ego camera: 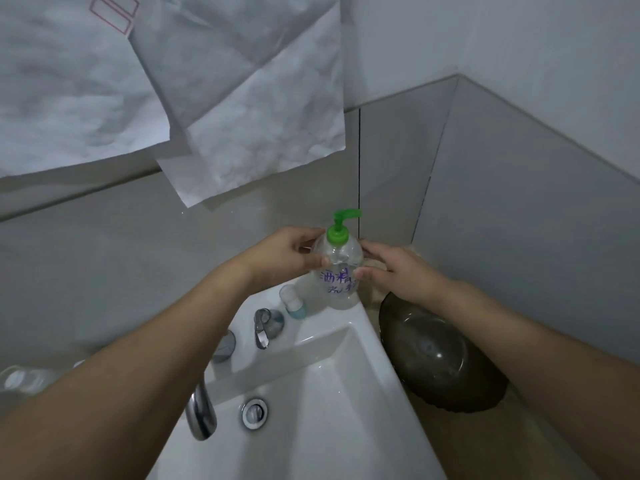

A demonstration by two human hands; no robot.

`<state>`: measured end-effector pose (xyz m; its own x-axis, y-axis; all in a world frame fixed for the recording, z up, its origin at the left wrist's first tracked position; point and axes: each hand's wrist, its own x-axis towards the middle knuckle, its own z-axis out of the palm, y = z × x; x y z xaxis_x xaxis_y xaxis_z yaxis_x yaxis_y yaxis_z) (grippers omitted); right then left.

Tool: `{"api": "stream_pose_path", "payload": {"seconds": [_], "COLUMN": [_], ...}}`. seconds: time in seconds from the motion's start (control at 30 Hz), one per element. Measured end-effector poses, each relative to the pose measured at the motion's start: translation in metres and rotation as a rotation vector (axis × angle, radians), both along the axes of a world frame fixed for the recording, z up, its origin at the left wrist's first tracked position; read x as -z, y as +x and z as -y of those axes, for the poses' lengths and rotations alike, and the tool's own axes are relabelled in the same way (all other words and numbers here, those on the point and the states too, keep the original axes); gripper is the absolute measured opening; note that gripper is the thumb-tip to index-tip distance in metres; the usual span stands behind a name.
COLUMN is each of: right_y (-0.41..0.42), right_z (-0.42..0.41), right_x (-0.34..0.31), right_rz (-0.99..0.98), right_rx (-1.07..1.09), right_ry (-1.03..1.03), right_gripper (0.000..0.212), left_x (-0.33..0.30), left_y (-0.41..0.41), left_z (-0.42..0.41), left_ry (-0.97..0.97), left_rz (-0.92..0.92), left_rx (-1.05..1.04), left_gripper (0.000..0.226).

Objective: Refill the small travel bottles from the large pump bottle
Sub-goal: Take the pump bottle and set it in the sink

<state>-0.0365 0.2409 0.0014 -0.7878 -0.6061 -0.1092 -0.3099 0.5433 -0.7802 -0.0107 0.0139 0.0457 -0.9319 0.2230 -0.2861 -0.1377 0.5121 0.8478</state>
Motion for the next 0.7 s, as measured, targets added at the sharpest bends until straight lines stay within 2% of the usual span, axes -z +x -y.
{"api": "stream_pose_path", "payload": {"seconds": [0.43, 0.5, 0.6, 0.7], "right_y": [0.068, 0.082, 0.098, 0.115], "right_z": [-0.012, -0.016, -0.024, -0.028], "right_x": [-0.043, -0.042, -0.032, -0.016], "right_rz": [-0.086, -0.113, -0.136, -0.187], "right_rx": [-0.004, -0.005, 0.005, -0.021], "right_ry": [-0.022, -0.041, -0.061, -0.054], "right_gripper": [0.051, 0.053, 0.061, 0.053], "left_x": [-0.053, -0.055, -0.049, -0.033], "left_y": [0.074, 0.091, 0.113, 0.133], "left_z": [-0.013, -0.018, -0.023, -0.027], "left_ry": [-0.098, -0.111, -0.161, -0.145], "left_rz": [-0.074, -0.089, -0.126, -0.145], "left_rx": [-0.021, -0.014, -0.013, 0.004], "left_gripper": [0.042, 0.046, 0.07, 0.064]}}
